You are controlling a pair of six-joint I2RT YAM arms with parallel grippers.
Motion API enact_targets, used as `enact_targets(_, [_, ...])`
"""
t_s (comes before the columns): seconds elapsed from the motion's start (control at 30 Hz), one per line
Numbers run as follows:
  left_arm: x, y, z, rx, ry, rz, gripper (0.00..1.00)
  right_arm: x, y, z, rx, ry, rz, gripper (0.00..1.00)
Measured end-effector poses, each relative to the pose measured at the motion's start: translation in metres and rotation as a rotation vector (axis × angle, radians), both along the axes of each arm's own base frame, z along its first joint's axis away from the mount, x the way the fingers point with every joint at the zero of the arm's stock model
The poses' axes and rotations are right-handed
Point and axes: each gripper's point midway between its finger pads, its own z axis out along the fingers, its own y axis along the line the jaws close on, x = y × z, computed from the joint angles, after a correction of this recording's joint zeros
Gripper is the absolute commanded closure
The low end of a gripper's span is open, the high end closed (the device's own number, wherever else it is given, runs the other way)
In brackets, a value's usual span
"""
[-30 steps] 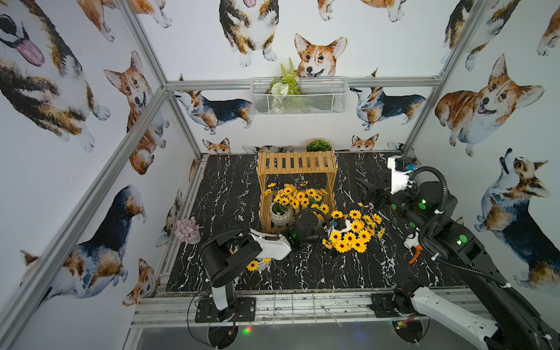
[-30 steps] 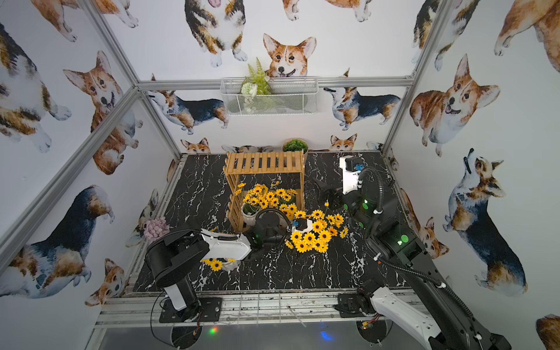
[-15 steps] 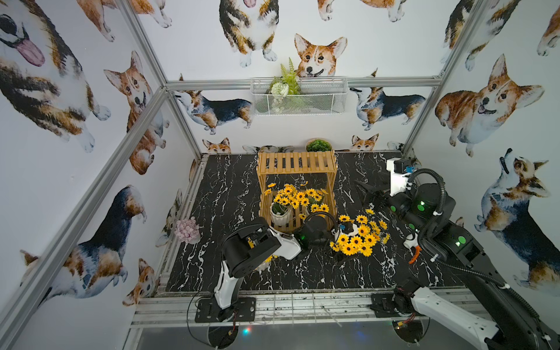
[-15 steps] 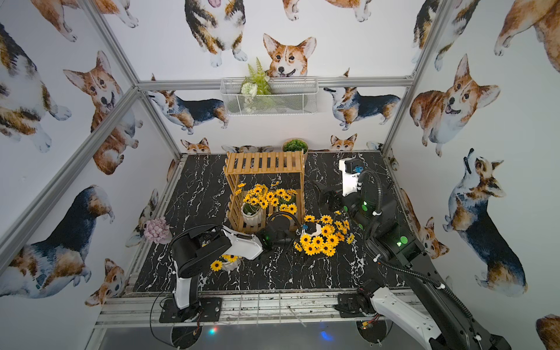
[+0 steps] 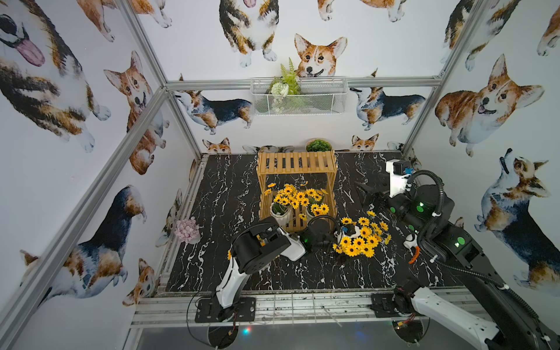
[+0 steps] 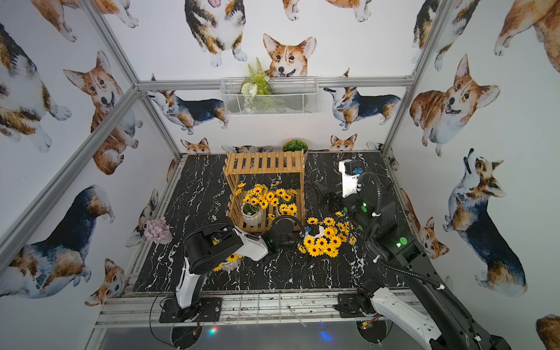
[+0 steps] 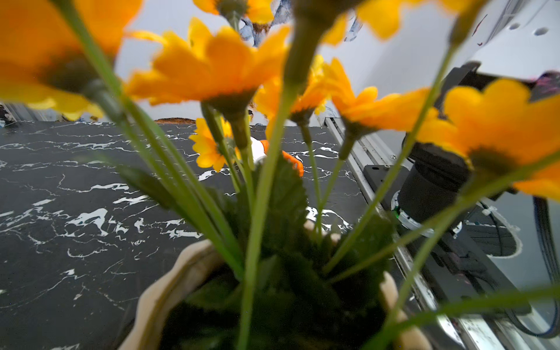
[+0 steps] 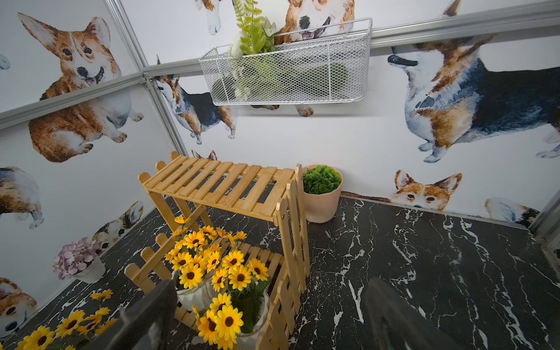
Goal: Take the sunflower pots off the shelves
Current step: Place the sunflower pot at the center of the board.
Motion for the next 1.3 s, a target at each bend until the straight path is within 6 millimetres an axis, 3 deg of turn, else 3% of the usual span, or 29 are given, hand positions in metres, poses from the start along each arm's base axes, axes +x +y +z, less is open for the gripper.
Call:
enact_targets(0.47, [0.000,0.001,-0.027,0.030,0.016,0.004,1.00,0.000,0.000,0.000,-0.001,0.000,0.000,0.00])
enact_targets(0.87, [0.000,0.000,-0.034,0.023,0.012,0.003,1.00,0.000,0.000,-0.001,-0.002,0.001,0.000,0.00])
enact_targets(0.97, [0.000,0.000,-0.034,0.020,0.007,0.002,0.87,0.000,0.000,-0.001,-0.002,0.002,-0.001,0.00])
enact_targets(1.3, [-0.001,0.001,-0.035,0.017,-0.017,-0.006,0.56,0.001,0.000,-0.005,-0.007,0.008,-0.001,0.00])
